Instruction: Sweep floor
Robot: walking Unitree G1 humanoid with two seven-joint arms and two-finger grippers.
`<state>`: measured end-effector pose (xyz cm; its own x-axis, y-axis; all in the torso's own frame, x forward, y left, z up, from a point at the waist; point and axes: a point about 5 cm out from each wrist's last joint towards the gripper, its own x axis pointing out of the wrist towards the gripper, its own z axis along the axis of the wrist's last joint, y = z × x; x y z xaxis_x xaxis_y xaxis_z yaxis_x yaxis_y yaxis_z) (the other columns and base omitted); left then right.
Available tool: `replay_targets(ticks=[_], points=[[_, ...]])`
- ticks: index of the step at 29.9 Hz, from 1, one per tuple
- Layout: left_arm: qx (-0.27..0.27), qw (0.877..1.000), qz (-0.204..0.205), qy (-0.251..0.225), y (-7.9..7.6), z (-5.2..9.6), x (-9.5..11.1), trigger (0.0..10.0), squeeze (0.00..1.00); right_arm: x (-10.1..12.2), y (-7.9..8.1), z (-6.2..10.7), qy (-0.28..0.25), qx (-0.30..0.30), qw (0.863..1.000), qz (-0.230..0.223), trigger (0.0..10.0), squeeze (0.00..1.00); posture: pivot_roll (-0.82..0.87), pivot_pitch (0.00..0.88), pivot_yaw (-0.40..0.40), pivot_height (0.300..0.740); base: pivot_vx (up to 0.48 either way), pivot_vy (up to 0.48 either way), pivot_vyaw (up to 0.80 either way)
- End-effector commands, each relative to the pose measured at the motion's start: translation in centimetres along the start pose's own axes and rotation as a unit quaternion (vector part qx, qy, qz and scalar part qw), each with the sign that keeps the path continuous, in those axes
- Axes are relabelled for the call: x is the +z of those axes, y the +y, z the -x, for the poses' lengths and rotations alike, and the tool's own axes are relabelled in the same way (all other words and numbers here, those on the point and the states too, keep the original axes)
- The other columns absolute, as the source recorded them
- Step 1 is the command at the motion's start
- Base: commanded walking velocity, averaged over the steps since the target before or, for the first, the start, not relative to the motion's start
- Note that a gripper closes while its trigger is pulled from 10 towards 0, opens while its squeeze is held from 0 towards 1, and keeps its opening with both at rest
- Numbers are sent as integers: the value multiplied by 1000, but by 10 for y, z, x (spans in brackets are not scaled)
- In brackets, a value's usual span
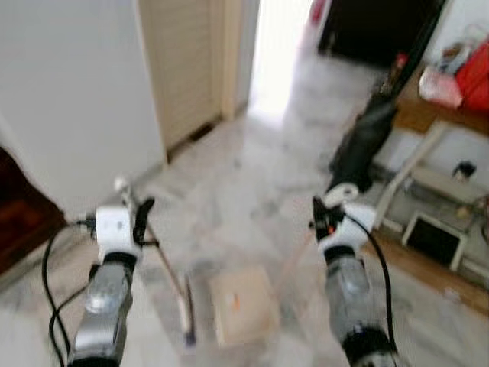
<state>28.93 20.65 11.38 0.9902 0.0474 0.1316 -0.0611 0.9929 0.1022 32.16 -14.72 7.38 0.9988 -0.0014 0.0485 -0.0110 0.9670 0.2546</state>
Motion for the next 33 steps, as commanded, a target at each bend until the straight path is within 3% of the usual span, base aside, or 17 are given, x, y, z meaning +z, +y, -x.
replay_targets(ticks=[1, 5, 22, 33], points=[[-7, 1000, -7, -27, -4, -3, 10, 10000, 0, 8, -3, -3, -14, -8, 1000, -8, 10000, 0, 43, 26, -14, 740, 454, 0, -800], [-8, 1000, -5, -28, -5, -3, 10, 10000, 0, 8, -5, -3, -16, -11, 1000, -5, 10000, 0, 43, 26, -14, 740, 313, 0, -400], [-25, 999, -11, -22, -7, -1, 8, 10000, 0, 5, -7, -2, -11, -24, 1000, -5, 10000, 0, 45, 34, -9, 740, 0, 0, 0], [-69, 996, -54, 0, -11, 1, -3, 10000, 0, 2, -16, -1, -1, -52, 997, 58, 10000, 0, 45, 42, -10, 740, 0, 0, 0]])
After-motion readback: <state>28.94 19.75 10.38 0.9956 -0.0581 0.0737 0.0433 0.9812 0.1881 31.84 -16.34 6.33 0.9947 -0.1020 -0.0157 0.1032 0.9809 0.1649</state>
